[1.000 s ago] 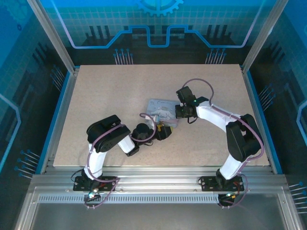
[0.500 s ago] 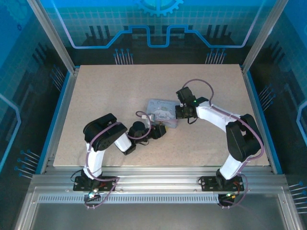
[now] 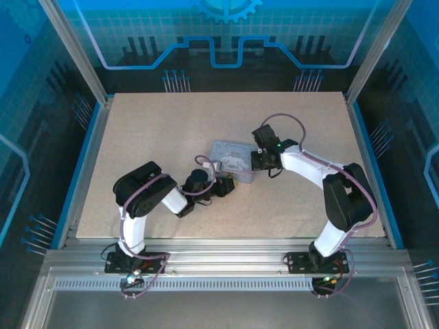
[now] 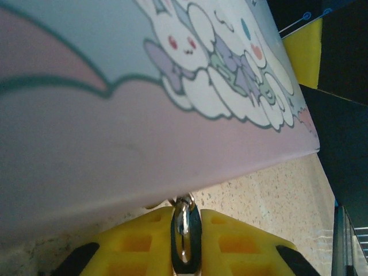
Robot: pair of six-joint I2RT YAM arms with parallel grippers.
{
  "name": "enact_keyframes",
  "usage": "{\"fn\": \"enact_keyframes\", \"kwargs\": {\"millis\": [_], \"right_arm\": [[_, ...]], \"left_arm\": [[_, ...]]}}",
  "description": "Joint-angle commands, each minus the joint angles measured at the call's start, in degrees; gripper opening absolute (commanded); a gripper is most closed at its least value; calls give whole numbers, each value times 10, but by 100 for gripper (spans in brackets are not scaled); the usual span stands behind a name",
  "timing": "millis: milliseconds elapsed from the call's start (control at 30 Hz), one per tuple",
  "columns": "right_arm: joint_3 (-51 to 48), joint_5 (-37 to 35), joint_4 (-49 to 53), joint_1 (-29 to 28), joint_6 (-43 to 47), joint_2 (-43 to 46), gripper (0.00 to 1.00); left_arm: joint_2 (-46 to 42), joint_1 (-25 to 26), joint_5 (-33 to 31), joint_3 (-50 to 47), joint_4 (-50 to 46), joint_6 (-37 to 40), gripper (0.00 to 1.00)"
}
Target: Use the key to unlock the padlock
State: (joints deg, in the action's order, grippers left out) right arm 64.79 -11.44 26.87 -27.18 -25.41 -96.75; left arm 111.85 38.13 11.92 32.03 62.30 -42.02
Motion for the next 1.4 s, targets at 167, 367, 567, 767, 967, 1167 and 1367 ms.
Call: {"fn": "enact_keyframes", "kwargs": {"millis": [167, 367, 567, 767, 967, 1167, 1367], "right_arm": [[6, 32, -2, 25, 20, -4, 0], [67, 43, 7, 28, 38, -53, 0], [121, 60, 16, 28, 52, -93, 0], [111, 56, 26, 37, 55, -78, 0], [50, 60, 18, 63, 45, -4, 0], [-31, 99, -6, 86, 20, 103, 0], [-140, 192, -85, 111, -36, 220, 0]], "left_arm": [[-63, -8, 36, 34, -201, -7, 5], [-83, -8, 43, 49, -253, -17, 5], [-74, -8, 51, 52, -237, -49, 9], [-83, -8, 29, 63, -239, -73, 7], [-93, -9, 15, 90, -262, -99, 7], [-98, -9, 12, 114, -276, -116, 7], [-99, -9, 13, 124, -269, -130, 8]]}}
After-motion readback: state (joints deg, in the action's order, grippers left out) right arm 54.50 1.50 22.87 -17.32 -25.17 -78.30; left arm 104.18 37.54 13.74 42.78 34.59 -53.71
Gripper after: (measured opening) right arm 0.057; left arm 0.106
